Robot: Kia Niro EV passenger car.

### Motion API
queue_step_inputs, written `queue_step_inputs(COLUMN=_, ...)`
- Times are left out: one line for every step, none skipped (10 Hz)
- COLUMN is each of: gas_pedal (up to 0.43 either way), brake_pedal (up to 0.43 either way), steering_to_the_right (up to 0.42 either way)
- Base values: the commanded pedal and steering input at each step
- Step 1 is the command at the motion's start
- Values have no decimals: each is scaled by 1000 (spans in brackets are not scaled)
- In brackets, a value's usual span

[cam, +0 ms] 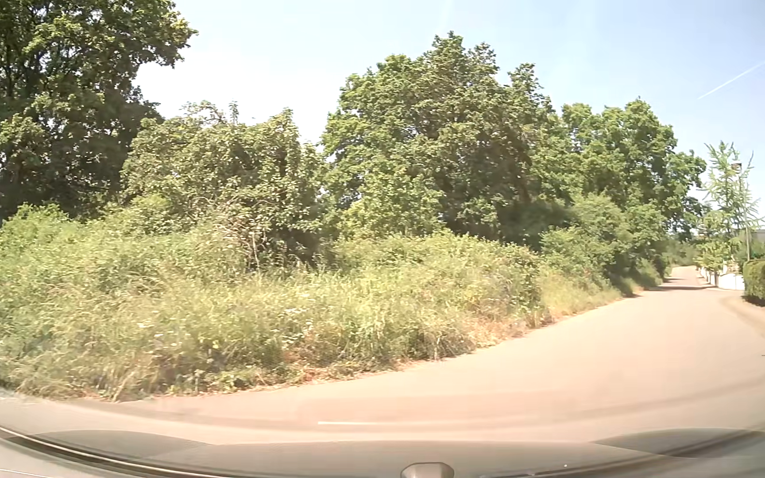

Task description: Follow the waypoints while adhering to traffic rules and regulations

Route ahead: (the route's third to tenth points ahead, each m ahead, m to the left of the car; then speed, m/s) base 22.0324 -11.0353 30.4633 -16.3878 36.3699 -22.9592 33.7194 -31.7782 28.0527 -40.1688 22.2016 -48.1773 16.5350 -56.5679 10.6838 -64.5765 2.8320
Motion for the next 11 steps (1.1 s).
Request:
queue_step_inputs(gas_pedal=150, brake_pedal=0, steering_to_the_right=506)
queue_step_inputs(gas_pedal=157, brake_pedal=0, steering_to_the_right=496)
queue_step_inputs(gas_pedal=169, brake_pedal=0, steering_to_the_right=492)
queue_step_inputs(gas_pedal=177, brake_pedal=0, steering_to_the_right=493)
queue_step_inputs(gas_pedal=197, brake_pedal=0, steering_to_the_right=492)
queue_step_inputs(gas_pedal=197, brake_pedal=0, steering_to_the_right=489)
queue_step_inputs(gas_pedal=209, brake_pedal=0, steering_to_the_right=482)
queue_step_inputs(gas_pedal=228, brake_pedal=0, steering_to_the_right=467)
queue_step_inputs(gas_pedal=228, brake_pedal=0, steering_to_the_right=443)
queue_step_inputs(gas_pedal=240, brake_pedal=0, steering_to_the_right=415)
queue_step_inputs(gas_pedal=248, brake_pedal=0, steering_to_the_right=390)
